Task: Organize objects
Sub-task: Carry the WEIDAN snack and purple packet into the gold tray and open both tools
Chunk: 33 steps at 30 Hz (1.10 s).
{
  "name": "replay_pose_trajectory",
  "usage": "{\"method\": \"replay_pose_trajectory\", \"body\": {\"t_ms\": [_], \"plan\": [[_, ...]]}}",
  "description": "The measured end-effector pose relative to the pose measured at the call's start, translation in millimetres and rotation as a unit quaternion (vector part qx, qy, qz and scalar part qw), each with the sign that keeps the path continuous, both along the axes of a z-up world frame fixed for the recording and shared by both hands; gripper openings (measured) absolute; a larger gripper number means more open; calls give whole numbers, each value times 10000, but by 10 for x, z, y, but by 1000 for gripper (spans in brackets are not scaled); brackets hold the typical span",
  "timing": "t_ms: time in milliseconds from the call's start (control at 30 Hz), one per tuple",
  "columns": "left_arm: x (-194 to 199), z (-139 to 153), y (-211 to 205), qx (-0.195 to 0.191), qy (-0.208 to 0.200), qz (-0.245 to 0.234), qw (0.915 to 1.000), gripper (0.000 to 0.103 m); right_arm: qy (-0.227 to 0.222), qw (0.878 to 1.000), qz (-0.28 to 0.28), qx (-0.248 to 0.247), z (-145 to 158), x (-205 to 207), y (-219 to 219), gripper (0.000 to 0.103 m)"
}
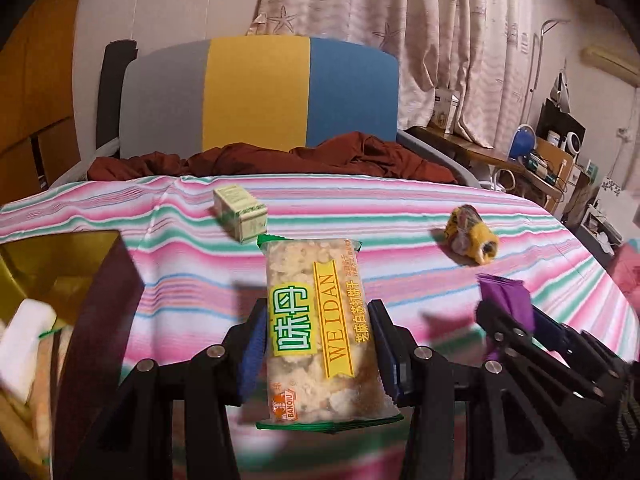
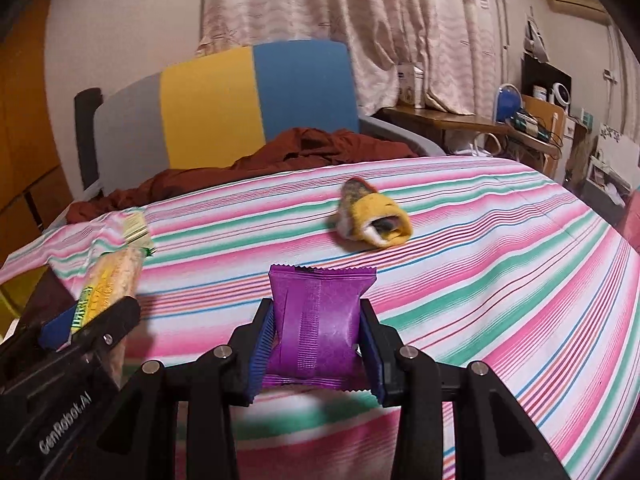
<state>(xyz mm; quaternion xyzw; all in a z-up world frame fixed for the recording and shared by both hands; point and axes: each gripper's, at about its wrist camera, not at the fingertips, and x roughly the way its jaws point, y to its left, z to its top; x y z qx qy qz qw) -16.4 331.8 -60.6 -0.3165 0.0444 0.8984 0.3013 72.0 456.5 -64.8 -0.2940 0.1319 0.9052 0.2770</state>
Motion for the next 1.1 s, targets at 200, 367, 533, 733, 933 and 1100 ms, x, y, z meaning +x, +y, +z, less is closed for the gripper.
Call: {"method": "replay_pose_trajectory", "body": {"t_ms": [200,367,533,733,933,1100], "plan": [[214,117,-279,144,-3,-65,9999,49,-32,10000,8,-7,-29,44,-158,40],[457,276,-598,332,97,-240,9991,49,-104,9999,29,-6,-54,57,-250,40],[523,428,-941,501,101,-167,9986,49,-211,9995,213,60,-75,81,-422,40],[392,539,-1424,581,-39,237,9980,49,-255,9989,379,75,-113,117,-581,40],[137,444,-1831,481,-301,659,9962,49,-188,9991,354,-133,-137,216,-650,40],[-67,261,-1967,397,-781,818,9928,49,-126,9987,447,-232,-94,279,-788,40]]}}
